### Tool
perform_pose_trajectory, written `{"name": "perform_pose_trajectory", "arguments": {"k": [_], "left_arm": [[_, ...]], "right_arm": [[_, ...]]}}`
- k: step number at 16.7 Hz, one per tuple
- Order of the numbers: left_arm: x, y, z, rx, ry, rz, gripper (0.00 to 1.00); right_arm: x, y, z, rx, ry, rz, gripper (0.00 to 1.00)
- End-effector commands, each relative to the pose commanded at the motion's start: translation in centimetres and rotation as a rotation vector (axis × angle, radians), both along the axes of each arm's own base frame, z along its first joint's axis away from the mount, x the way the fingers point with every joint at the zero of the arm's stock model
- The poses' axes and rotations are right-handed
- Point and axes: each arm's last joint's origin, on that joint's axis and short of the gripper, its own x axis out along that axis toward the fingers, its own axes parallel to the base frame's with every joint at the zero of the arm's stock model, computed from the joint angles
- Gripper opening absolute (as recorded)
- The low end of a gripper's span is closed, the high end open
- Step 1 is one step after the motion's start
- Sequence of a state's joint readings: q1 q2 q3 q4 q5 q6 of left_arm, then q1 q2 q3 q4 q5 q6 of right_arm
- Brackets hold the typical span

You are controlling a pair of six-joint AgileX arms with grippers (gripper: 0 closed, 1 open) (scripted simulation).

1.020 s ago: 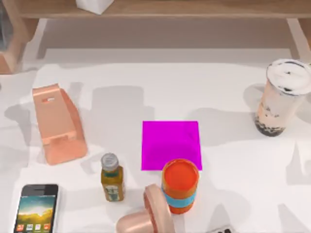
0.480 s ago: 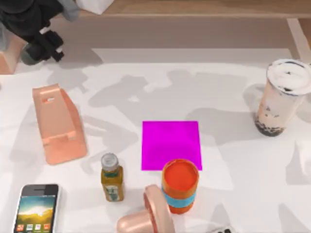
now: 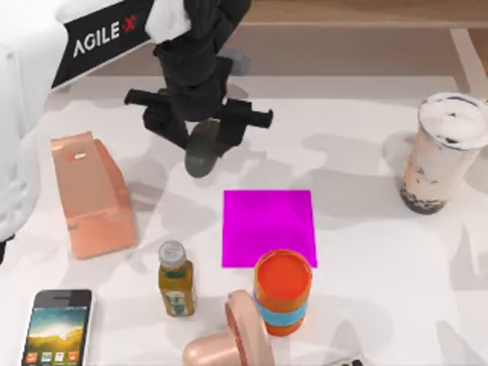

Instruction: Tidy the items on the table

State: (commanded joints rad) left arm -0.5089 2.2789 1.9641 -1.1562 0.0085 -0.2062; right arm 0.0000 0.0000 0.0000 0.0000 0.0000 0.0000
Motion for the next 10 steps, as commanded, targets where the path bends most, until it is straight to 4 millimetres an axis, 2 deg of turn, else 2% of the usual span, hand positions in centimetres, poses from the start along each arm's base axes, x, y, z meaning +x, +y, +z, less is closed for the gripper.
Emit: {"name": "perform_pose_trajectory", "arguments": {"k": [3, 5, 7, 10], "left_arm": [[-2.4, -4.4, -2.0, 0.005, 0.068, 0.137, 0.00], [-3.8, -6.5, -3.0, 0.017, 0.091, 0.200, 0.00], [-4.9, -7.9, -3.6, 0.030, 0.102, 0.244, 0.00], [-5.5, -8.6, -3.9, 0.041, 0.105, 0.270, 0.00]], "right_arm": [[0.0, 0.0, 0.0, 0.000, 0.000, 0.000, 1.00], [0.0, 0.0, 0.0, 0.000, 0.000, 0.000, 1.00], [0.0, 0.0, 0.0, 0.000, 0.000, 0.000, 1.00], [0.0, 0.0, 0.0, 0.000, 0.000, 0.000, 1.00]]}}
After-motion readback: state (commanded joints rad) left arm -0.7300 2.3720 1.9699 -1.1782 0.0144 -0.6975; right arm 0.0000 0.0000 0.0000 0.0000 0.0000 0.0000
